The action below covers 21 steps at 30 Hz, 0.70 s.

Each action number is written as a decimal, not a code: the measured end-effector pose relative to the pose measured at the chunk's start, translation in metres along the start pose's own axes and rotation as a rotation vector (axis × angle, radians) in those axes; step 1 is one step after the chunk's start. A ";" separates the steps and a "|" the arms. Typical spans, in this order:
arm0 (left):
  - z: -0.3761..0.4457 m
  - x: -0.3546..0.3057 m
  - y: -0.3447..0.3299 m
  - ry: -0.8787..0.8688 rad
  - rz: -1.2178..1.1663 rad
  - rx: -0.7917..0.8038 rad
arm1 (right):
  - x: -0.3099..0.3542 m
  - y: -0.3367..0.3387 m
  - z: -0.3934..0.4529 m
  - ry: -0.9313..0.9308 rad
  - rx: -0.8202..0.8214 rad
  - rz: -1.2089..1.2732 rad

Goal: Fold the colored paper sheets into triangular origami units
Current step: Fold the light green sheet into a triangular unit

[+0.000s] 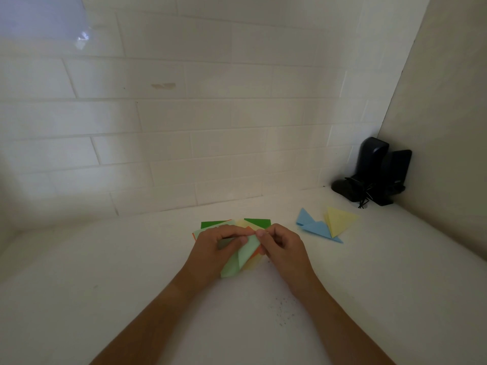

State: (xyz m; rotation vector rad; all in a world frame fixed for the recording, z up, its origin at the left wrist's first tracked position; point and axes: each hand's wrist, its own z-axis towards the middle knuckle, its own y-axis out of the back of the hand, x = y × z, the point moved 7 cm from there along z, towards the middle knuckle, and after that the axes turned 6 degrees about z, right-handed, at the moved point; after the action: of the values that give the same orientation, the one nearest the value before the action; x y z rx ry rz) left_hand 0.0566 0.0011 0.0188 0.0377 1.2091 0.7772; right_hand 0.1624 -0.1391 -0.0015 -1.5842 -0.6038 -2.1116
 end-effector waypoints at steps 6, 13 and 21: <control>0.000 -0.001 0.001 0.007 0.013 -0.001 | 0.005 0.000 -0.002 0.003 0.000 -0.017; 0.000 0.002 0.001 0.018 0.032 -0.001 | 0.002 0.001 0.000 -0.005 -0.028 -0.090; 0.000 0.003 0.002 0.031 0.014 -0.002 | 0.001 0.001 0.001 0.012 -0.031 -0.096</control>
State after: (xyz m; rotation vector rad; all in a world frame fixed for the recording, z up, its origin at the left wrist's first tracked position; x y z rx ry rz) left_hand 0.0566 0.0043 0.0169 0.0324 1.2379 0.7939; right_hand 0.1639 -0.1397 -0.0006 -1.5880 -0.6585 -2.2087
